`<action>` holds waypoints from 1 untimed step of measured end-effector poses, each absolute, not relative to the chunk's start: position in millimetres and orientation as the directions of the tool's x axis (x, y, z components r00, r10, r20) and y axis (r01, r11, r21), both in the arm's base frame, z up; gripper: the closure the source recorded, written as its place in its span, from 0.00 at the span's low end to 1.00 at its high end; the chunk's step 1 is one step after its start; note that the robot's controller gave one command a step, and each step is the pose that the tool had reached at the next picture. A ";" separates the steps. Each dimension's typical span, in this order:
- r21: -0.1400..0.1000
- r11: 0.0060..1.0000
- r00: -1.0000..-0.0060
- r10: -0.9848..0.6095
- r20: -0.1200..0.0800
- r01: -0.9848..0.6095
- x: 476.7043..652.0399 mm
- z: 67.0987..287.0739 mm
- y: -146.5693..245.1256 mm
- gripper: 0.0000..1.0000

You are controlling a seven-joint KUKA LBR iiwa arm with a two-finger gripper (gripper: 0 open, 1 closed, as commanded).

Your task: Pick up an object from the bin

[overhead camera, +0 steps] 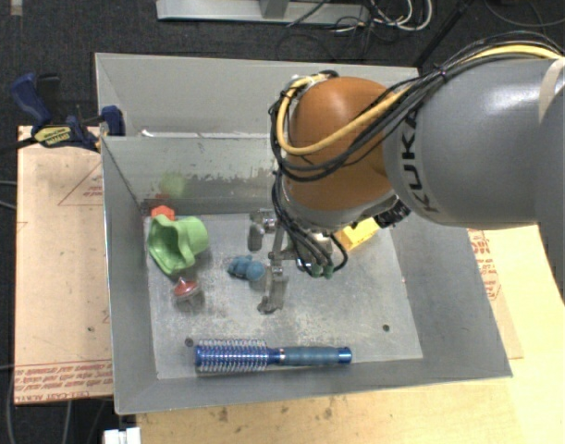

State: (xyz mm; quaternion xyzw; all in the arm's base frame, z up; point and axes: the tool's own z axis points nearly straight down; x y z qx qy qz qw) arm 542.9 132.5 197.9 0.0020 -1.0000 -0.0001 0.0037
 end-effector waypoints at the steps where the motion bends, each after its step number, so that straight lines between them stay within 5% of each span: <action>1: 0.002 0.998 -0.998 -0.065 0.001 -0.065 503.9 77.2 146.6 0.00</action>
Offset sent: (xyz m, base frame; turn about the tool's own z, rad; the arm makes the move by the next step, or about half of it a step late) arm -0.0388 0.0125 -0.1188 -0.0601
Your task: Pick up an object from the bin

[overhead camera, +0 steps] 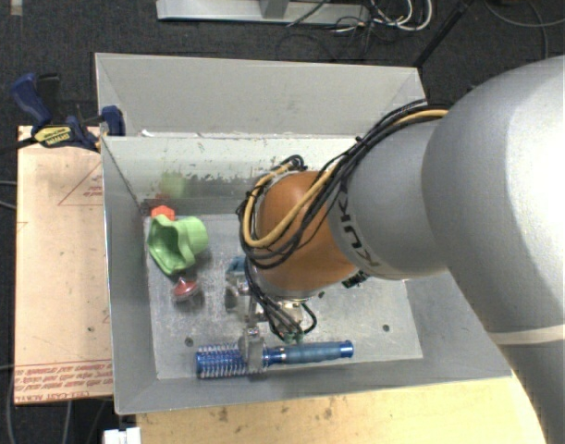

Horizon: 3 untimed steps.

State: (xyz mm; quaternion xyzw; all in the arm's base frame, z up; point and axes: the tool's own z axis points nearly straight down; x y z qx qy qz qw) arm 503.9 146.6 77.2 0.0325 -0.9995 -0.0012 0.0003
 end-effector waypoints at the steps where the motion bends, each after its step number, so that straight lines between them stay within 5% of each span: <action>1: 0.005 0.997 -0.997 -0.080 -0.016 -0.080 483.0 75.1 174.3 0.00; 2: 0.005 0.997 -0.997 -0.075 -0.011 -0.075 482.5 75.2 173.2 1.00; 3: 0.001 0.967 -0.967 -0.256 -0.005 -0.256 499.0 79.5 125.9 1.00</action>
Offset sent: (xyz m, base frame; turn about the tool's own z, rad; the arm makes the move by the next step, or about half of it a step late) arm -0.0253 0.0249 -0.0060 -0.0116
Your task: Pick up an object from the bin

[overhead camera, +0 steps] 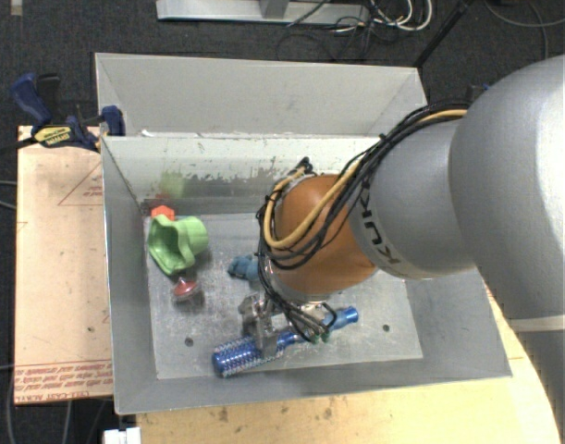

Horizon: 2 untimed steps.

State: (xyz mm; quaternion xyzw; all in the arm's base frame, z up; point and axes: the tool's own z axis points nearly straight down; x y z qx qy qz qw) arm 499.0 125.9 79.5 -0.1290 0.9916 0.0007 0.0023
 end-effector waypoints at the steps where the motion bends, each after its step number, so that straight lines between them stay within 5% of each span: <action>1: 0.001 0.967 -0.967 -0.256 -0.013 -0.256 501.0 80.7 127.1 0.00; 2: -0.003 0.941 -0.940 -0.339 -0.023 -0.339 486.1 75.2 143.7 0.00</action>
Offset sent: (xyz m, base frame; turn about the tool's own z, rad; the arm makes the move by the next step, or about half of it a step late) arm 0.0000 0.0000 0.0000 0.0000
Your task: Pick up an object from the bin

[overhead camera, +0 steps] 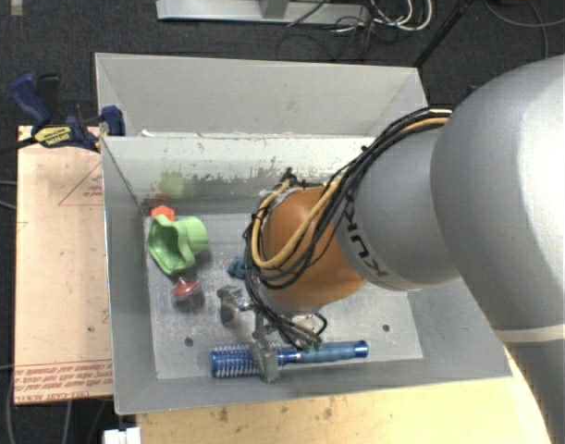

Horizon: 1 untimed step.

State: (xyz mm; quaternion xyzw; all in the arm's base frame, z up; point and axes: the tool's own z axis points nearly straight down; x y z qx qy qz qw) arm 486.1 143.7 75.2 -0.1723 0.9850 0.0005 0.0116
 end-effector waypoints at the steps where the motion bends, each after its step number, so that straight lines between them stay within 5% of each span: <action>1: 0.000 0.941 -0.941 -0.338 -0.010 -0.338 482.2 73.4 143.3 1.00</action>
Offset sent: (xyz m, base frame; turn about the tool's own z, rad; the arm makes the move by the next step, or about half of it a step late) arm 0.0000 0.0000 0.0000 0.0000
